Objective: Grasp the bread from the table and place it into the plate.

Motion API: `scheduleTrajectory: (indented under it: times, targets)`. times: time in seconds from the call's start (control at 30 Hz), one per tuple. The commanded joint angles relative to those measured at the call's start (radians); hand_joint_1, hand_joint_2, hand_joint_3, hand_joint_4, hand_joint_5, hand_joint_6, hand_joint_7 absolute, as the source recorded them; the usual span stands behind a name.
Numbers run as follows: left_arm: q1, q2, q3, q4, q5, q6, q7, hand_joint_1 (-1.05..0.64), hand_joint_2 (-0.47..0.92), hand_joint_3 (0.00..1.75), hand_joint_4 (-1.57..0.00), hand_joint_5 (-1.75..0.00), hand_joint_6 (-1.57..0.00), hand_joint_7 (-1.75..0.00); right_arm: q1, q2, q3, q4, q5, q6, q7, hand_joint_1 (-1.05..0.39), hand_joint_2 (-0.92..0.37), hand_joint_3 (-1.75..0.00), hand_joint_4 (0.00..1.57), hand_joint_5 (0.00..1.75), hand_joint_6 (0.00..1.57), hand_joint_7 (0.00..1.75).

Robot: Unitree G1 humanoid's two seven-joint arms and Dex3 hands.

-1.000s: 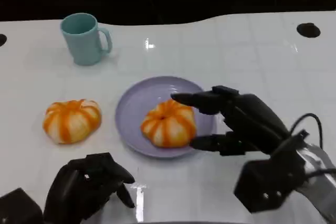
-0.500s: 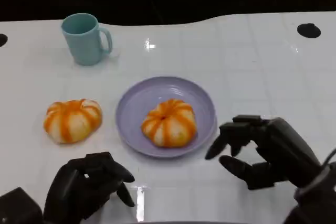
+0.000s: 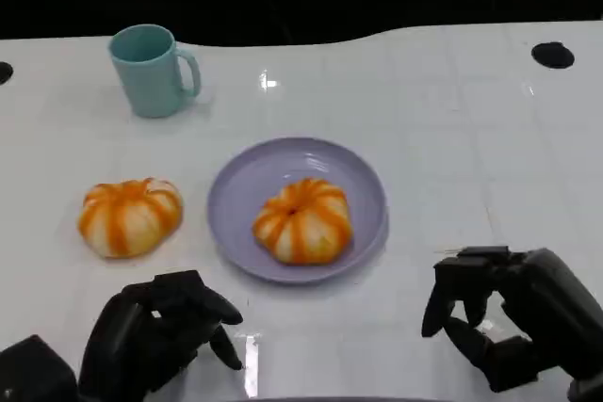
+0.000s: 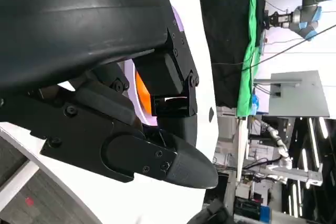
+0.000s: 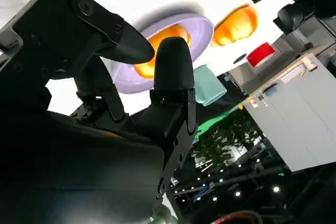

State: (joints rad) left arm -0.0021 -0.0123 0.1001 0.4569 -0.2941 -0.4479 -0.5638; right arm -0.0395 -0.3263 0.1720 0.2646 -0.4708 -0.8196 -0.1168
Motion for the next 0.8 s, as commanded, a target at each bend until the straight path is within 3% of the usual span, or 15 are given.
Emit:
scheduleTrajectory:
  times: [0.03,0.8]
  targets:
    - [0.001,0.014,0.004,-0.017,-0.008,0.013,0.004,-0.90,0.92,0.12,-1.03,-1.31,-1.08,-0.86,0.037,-0.004,-0.026,-0.032,0.004,0.019,-0.011,-0.04,-0.21,-1.47,0.87,1.75,0.79,1.38]
    - [0.013,0.018,0.012,-0.016,-0.016,0.004,-0.012,-0.87,0.92,0.12,-1.02,-1.33,-1.06,-0.88,0.045,0.034,-0.023,0.078,-0.003,-0.011,-0.088,-0.06,-0.19,-1.53,0.87,1.74,0.82,1.40]
